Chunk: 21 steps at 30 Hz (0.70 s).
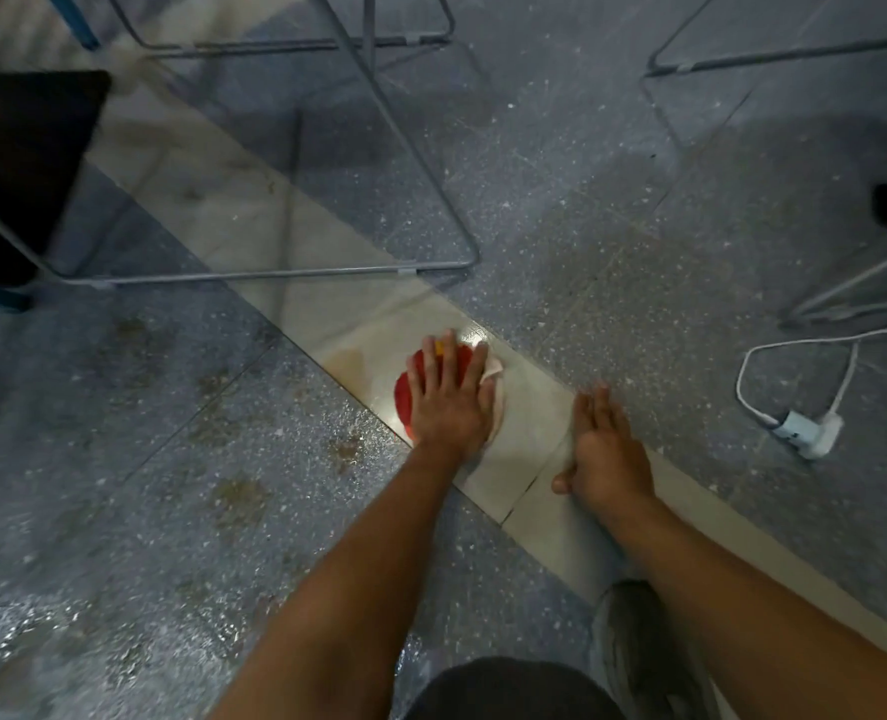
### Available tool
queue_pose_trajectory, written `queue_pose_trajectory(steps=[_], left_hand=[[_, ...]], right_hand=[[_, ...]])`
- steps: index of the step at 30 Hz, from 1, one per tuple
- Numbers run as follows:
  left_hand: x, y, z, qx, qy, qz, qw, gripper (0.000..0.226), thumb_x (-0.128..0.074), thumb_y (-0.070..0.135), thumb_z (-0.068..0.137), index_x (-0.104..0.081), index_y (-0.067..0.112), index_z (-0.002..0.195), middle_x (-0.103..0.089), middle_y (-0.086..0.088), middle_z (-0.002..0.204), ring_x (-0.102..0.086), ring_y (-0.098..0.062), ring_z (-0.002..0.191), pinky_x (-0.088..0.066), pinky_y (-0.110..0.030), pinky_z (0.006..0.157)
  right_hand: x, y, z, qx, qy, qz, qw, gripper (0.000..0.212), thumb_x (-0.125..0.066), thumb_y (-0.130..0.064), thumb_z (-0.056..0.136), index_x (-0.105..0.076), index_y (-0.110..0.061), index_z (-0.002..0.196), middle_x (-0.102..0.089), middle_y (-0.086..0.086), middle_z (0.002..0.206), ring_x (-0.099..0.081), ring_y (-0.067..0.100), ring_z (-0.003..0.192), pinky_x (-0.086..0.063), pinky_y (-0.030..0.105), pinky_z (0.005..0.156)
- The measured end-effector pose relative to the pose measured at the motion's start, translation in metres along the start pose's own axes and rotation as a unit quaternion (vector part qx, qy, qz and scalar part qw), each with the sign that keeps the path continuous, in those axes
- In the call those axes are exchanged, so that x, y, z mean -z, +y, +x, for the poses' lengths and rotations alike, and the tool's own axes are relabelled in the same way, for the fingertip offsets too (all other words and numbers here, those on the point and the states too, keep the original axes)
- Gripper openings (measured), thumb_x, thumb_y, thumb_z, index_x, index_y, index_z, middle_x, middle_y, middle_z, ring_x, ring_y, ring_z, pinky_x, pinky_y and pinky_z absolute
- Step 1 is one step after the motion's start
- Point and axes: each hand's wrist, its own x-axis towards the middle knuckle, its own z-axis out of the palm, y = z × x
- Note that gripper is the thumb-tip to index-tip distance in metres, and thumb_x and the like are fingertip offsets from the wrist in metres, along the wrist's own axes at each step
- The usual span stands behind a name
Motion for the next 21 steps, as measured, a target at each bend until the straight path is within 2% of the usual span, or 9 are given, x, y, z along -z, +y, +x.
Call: queue_pose_trajectory(steps=[2,6,8,10,12,14,15,18,21], left_hand=[[-0.006,0.019,0.001,-0.027,-0.016,0.014,0.999,0.061,-0.014,0.055,0.113,-0.009,0.036,0.171,0.003,-0.011,0.181,0.012,-0.040,0.166,0.007,-0.060,0.133],[-0.030,0.011,-0.056,-0.218,-0.002,0.049,0.975,0.058,-0.026,0.055,0.114,-0.027,0.039,0.169,-0.013,-0.007,0.181,-0.002,-0.037,0.167,-0.007,-0.059,0.134],[-0.036,-0.021,-0.088,-0.285,-0.009,0.066,0.956,0.056,-0.027,0.056,0.114,-0.025,0.044,0.169,-0.011,-0.002,0.181,-0.002,-0.033,0.168,-0.004,-0.055,0.135],[-0.030,-0.063,-0.105,-0.304,-0.021,0.088,0.948,0.057,-0.026,0.056,0.115,-0.017,0.046,0.169,-0.004,0.002,0.182,0.000,-0.030,0.168,0.001,-0.051,0.135],[-0.017,-0.088,-0.094,-0.269,0.004,0.104,0.958,0.057,-0.026,0.054,0.115,-0.020,0.043,0.170,-0.006,0.000,0.182,-0.004,-0.030,0.168,-0.004,-0.052,0.135],[-0.005,-0.084,-0.059,-0.182,0.024,0.085,0.979,0.057,-0.027,0.051,0.114,-0.028,0.036,0.169,-0.012,-0.006,0.181,-0.010,-0.034,0.167,-0.015,-0.057,0.133],[0.002,-0.072,-0.038,-0.130,0.031,0.067,0.989,0.059,-0.024,0.051,0.114,-0.027,0.034,0.169,-0.011,-0.009,0.180,-0.010,-0.037,0.167,-0.015,-0.058,0.133],[0.011,-0.022,0.022,0.016,0.008,-0.006,1.000,0.063,-0.008,0.059,0.112,-0.005,0.039,0.172,0.008,-0.008,0.181,0.012,-0.036,0.166,0.004,-0.057,0.134],[0.000,0.014,0.038,0.022,-0.019,-0.008,1.000,0.063,-0.008,0.059,0.112,-0.002,0.039,0.171,0.011,-0.007,0.181,0.018,-0.036,0.165,0.009,-0.058,0.133]], right_hand=[[-0.004,0.001,-0.007,-0.005,0.015,-0.017,1.000,0.121,-0.079,-0.042,0.086,0.009,-0.009,0.163,0.016,0.018,0.170,0.002,0.036,0.158,-0.022,0.046,0.126],[-0.006,-0.001,-0.012,-0.014,0.035,-0.046,0.998,0.109,-0.072,-0.049,0.090,-0.002,-0.009,0.164,0.002,0.020,0.171,-0.005,0.034,0.158,-0.019,0.040,0.127],[-0.006,-0.001,-0.012,-0.013,0.056,-0.050,0.997,0.107,-0.075,-0.049,0.086,-0.011,-0.010,0.163,-0.010,0.019,0.170,-0.015,0.035,0.156,-0.022,0.040,0.125],[-0.009,0.000,-0.014,-0.013,0.078,-0.044,0.996,0.101,-0.078,-0.047,0.083,-0.023,-0.015,0.161,-0.025,0.015,0.165,-0.028,0.033,0.147,-0.028,0.038,0.119],[-0.012,0.001,-0.016,-0.011,0.097,-0.043,0.994,0.093,-0.078,-0.045,0.081,-0.033,-0.016,0.157,-0.038,0.010,0.156,-0.037,0.029,0.136,-0.033,0.035,0.111],[-0.014,0.000,-0.016,-0.007,0.103,-0.043,0.994,0.088,-0.079,-0.042,0.080,-0.038,-0.015,0.154,-0.040,0.008,0.153,-0.039,0.028,0.131,-0.034,0.034,0.107],[-0.014,-0.001,-0.015,-0.008,0.103,-0.042,0.994,0.090,-0.081,-0.041,0.079,-0.038,-0.014,0.153,-0.040,0.008,0.154,-0.039,0.029,0.132,-0.034,0.034,0.107],[-0.010,-0.004,-0.013,-0.018,0.103,-0.036,0.994,0.097,-0.084,-0.042,0.076,-0.035,-0.013,0.154,-0.037,0.010,0.155,-0.037,0.030,0.134,-0.032,0.036,0.111],[-0.008,-0.003,-0.014,-0.025,0.118,-0.038,0.992,0.090,-0.085,-0.042,0.075,-0.040,-0.015,0.148,-0.041,0.011,0.148,-0.039,0.030,0.130,-0.035,0.038,0.109]])
